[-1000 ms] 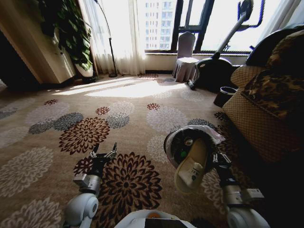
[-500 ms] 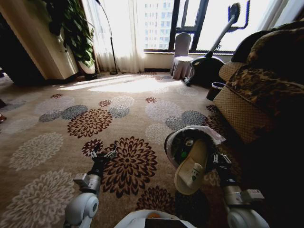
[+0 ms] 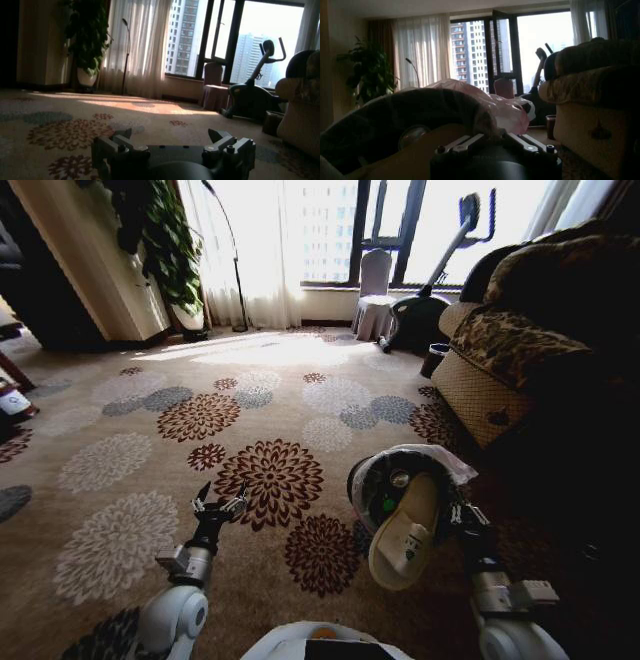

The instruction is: Pick up the trash from the ground and place it into the trash bin.

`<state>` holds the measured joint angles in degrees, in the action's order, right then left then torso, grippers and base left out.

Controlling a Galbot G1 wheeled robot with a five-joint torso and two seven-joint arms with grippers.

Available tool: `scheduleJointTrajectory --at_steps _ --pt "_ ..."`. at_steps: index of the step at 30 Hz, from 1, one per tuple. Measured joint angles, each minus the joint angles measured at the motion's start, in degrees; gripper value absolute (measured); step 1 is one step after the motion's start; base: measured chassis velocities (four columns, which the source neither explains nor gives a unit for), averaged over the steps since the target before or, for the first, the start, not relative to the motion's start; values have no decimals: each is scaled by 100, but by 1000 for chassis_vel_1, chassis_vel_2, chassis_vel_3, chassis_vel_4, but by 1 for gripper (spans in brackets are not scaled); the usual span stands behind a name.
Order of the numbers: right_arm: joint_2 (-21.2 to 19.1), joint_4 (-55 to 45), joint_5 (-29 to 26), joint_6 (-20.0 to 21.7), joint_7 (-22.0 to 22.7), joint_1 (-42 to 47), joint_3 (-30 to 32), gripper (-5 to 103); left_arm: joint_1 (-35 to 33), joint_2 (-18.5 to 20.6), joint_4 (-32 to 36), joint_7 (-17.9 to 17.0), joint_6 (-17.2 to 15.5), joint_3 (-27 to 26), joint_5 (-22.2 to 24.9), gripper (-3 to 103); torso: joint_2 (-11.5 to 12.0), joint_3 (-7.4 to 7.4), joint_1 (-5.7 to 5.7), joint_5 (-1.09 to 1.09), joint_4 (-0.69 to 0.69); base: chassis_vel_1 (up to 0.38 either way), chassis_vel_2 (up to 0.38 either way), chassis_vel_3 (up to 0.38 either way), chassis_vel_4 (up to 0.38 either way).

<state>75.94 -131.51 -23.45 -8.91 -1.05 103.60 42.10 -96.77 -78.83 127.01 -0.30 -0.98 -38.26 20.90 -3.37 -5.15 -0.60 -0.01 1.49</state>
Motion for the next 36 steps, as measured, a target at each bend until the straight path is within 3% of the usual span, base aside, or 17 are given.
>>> scheduleJointTrajectory --at_steps 11,36 --pt "56 -10 -26 -6 -1 48 24 0 -19 -15 -2 43 25 51 -11 100 -3 1 2 -1 -1 177 -248 -186 240" --pt "82 64 -15 -159 3 69 12 0 -13 -23 -51 52 51 62 1 100 0 0 0 2 -1 -175 -151 184 154"
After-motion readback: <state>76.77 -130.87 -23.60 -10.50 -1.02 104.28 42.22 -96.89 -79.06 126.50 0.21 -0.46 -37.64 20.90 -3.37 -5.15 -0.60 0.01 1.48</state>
